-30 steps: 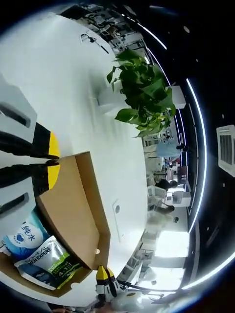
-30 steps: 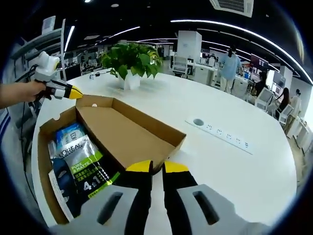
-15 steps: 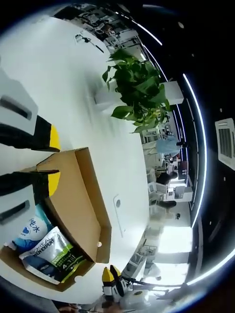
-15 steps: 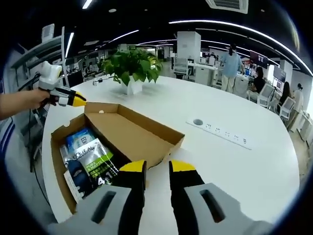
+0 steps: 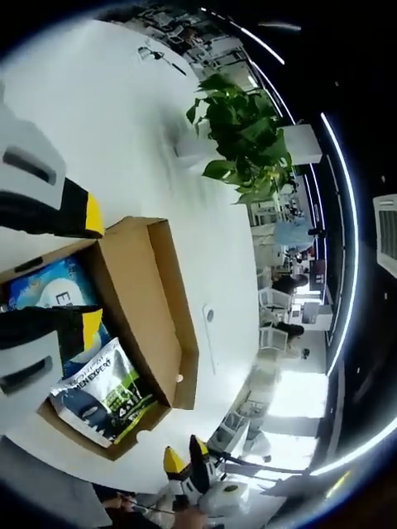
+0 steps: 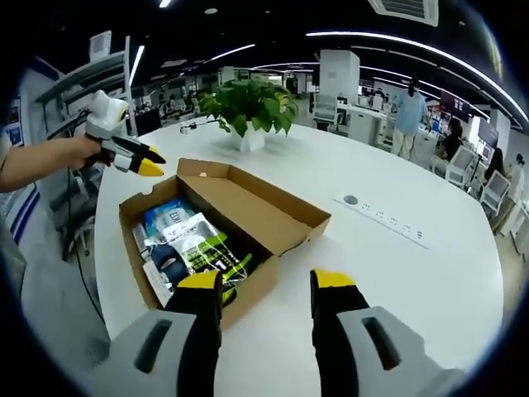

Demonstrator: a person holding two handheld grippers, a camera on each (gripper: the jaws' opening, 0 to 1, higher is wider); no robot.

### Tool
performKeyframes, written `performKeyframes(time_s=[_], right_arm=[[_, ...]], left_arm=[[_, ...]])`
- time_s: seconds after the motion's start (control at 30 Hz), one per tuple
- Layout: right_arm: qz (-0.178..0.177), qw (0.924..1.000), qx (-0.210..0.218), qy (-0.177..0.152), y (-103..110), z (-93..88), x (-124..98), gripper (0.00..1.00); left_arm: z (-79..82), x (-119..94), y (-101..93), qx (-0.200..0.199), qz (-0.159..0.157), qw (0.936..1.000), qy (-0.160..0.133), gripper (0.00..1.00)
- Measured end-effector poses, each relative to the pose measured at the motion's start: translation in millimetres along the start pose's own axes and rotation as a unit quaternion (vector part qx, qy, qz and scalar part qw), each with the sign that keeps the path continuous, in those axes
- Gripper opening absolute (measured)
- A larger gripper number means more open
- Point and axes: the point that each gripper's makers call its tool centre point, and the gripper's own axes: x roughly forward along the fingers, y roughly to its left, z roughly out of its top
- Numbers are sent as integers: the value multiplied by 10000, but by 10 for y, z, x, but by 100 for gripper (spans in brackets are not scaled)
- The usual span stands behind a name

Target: Operate the shoe box by opening the lid, removing the specified soft item, and placing it in the target area until the item is outside and the box remains undamaged.

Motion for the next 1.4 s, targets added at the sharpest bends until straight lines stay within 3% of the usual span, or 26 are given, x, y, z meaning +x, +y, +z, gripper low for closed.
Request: performKeyframes(time_s=[0.37,0.73,1.03,1.4], right_arm=[[126,9999,-82,10,238,-109,-201,57],[222,9997,-139,15,458,-198,-338,66],[262,9996,-84,-69,578,-204,-428,69],[296,9994,-149,-60,670,-237,-507,70]], left_arm=[[-338,-72,-443,-455,-645,9963,347,36],[-475,-35,-721,-697,-1048,9907,511,36],[-577,48,-968,-1042,-1468,9805,786,36],[-633,173,-1164,-1186,-1682,9736,985,34]])
